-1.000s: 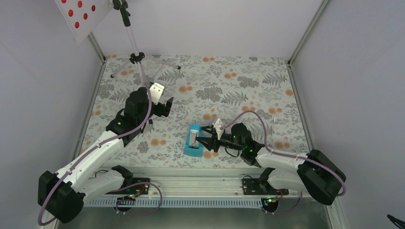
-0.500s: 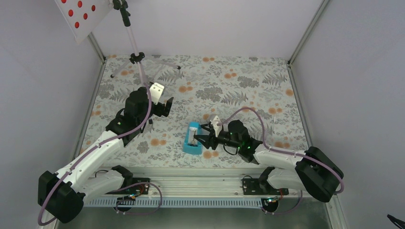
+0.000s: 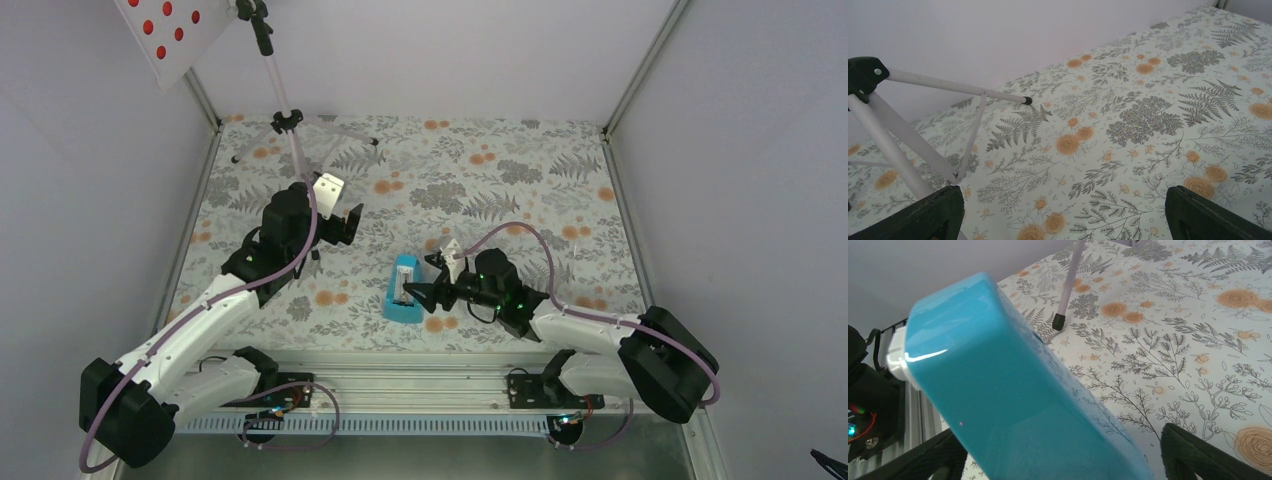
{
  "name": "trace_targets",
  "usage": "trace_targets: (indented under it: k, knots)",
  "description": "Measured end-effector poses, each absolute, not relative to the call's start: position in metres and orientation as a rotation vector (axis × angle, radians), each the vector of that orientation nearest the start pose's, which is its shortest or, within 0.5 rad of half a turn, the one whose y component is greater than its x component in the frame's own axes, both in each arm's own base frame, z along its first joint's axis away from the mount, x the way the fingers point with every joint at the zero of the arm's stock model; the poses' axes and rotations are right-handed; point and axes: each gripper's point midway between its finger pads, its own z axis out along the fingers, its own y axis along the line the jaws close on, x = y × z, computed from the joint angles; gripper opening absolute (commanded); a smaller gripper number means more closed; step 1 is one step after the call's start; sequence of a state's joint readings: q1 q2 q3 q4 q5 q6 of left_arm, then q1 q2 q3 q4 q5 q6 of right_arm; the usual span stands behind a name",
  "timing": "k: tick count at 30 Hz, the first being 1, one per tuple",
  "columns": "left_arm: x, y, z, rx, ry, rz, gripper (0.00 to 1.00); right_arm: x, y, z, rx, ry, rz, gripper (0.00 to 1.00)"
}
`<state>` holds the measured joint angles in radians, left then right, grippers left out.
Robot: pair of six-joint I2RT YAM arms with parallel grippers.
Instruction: Pack up the instrument practice props
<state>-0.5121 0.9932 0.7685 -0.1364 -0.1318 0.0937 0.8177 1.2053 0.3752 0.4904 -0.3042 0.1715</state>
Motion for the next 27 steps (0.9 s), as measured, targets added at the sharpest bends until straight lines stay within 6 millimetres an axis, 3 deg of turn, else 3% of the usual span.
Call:
trace_targets:
  k: [8, 12, 16, 19, 23, 27]
  knots:
    - [0.322, -0.155, 0.253, 0.490, 1.868, -0.151, 1.00, 0.203, 0.294, 0.147, -0.850, 1.825, 0.944, 1.00]
    - [0.321, -0.150, 0.259, 0.469, 1.852, -0.135, 1.00, 0.196, 0.286, 0.173, -0.838, 1.774, 0.951, 1.00]
    - [0.312, -0.144, 0.281, 0.430, 1.796, -0.148, 1.00, 0.192, 0.267, 0.210, -0.765, 1.700, 0.931, 1.00]
    - [0.304, -0.146, 0.297, 0.374, 1.787, -0.217, 1.00, 0.200, 0.250, 0.224, -0.661, 1.716, 0.887, 1.00]
    - [0.292, -0.157, 0.311, 0.304, 1.798, -0.378, 1.00, 0.224, 0.226, 0.219, -0.488, 1.817, 0.797, 1.00]
    - [0.271, -0.175, 0.305, 0.293, 1.845, -0.561, 1.00, 0.242, 0.202, 0.197, -0.328, 1.933, 0.707, 1.00]
